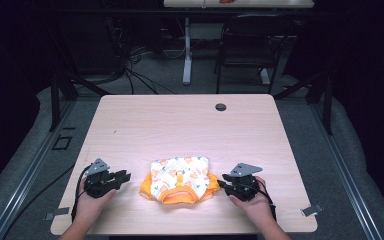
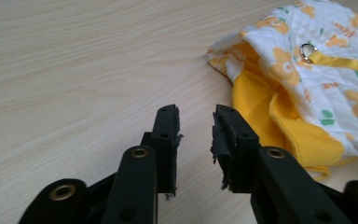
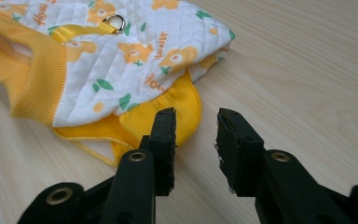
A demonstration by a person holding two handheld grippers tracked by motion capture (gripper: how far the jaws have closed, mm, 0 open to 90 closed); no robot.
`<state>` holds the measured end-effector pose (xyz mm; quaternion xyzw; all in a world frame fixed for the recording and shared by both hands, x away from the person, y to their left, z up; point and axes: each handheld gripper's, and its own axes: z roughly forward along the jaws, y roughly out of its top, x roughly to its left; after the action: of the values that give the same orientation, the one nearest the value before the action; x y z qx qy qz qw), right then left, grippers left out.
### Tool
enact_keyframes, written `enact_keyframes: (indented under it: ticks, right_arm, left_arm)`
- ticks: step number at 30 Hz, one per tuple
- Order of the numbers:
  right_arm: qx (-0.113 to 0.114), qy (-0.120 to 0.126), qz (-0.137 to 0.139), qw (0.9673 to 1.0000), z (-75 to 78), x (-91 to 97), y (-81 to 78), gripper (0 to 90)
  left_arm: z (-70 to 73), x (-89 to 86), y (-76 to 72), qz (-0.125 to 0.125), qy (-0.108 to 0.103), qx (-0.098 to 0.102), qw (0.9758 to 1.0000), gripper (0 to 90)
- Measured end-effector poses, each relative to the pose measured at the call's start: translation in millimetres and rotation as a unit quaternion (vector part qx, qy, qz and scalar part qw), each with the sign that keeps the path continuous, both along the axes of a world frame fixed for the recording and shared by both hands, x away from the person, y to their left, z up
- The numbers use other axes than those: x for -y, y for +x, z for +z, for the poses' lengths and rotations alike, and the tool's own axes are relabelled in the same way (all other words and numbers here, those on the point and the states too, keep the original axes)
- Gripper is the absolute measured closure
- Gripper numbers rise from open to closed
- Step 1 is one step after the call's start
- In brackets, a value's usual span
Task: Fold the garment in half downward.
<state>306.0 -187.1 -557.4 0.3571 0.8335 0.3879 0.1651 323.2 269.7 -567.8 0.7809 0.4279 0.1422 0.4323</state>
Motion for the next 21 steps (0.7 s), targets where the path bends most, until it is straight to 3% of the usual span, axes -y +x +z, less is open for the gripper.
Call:
enact_keyframes:
  ticks: [2,5,7,11,19,21]
  right_arm:
    - [0.003,-0.002,-0.005,1.0,-1.2,0.9,0.5,65.0]
    - [0.007,-0.011,-0.01,0.9999,-2.6,2.7,0.9,63.8]
    - [0.002,-0.012,-0.015,0.9998,-5.3,4.1,1.7,63.3]
    - [-0.002,-0.012,-0.022,0.9997,-9.0,5.3,3.4,61.7]
    - [-0.002,0.005,-0.031,0.9995,-10.0,7.3,3.8,60.5]
    - [-0.006,-0.001,-0.028,0.9996,-10.3,7.4,4.4,60.5]
  left_arm:
    - [-1.8,-0.7,0.9,0.001,0.0,-0.003,1.0,66.1]
    - [-6.2,-2.3,3.4,0.003,-0.022,-0.017,0.9996,64.3]
    - [-8.8,-2.2,4.4,0.008,-0.024,-0.024,0.9994,63.1]
    - [-11.3,-2.3,6.2,0.007,-0.01,-0.025,0.9996,61.3]
    - [-12.0,-3.0,7.1,0.015,-0.01,-0.022,0.9996,56.9]
    - [-12.1,-3.1,7.3,0.017,-0.011,-0.022,0.9995,56.0]
